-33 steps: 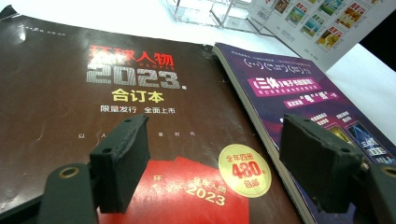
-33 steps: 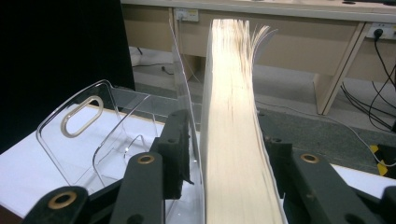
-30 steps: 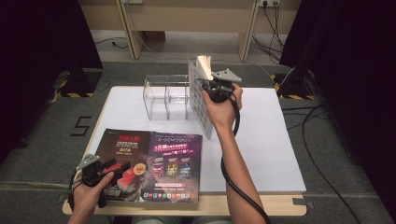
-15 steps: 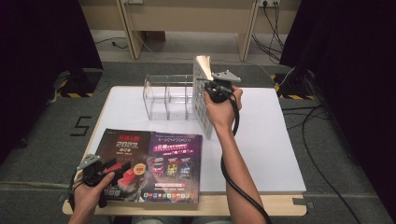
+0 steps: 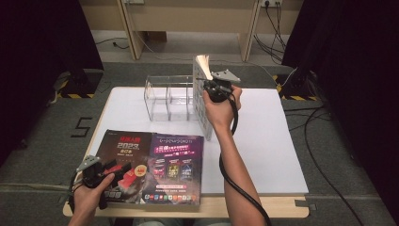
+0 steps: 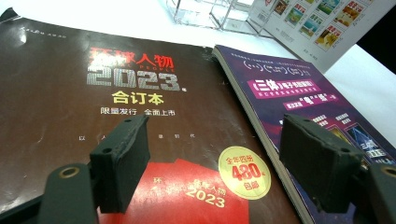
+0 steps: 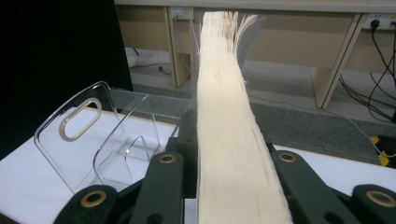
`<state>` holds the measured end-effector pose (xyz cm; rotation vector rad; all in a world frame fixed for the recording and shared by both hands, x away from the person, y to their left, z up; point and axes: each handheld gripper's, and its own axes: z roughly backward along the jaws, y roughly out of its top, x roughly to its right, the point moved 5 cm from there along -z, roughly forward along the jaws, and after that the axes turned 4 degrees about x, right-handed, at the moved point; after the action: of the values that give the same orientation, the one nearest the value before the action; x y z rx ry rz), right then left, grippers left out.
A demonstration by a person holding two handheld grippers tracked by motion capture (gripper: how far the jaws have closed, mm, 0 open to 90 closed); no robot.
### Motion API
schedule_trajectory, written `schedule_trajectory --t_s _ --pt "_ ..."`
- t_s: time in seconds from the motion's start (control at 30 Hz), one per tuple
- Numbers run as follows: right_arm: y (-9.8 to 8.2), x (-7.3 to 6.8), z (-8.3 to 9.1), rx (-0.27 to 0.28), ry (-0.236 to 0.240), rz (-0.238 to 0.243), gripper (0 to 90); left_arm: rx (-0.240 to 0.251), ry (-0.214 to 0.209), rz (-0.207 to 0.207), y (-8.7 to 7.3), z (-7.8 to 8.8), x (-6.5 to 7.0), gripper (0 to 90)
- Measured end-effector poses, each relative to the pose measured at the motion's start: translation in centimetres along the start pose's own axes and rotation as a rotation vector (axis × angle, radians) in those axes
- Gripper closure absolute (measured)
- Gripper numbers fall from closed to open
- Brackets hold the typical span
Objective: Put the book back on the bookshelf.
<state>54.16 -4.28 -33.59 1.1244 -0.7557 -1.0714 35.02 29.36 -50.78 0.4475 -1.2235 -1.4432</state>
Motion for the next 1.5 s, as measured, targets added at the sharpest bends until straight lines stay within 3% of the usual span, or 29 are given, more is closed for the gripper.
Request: schedule_trajectory --t_s 0.8,1.5 --pt "1.4 -0.4 -2.2 0.09 -0.038 -0.017 74.4 0.012 0.006 0.005 0.2 0.3 -0.3 23.7" --pt "1.9 0.0 -4.1 0.094 -0.062 -0.018 74.4 0.013 0.008 0.006 0.2 0.3 -0.5 23.7"
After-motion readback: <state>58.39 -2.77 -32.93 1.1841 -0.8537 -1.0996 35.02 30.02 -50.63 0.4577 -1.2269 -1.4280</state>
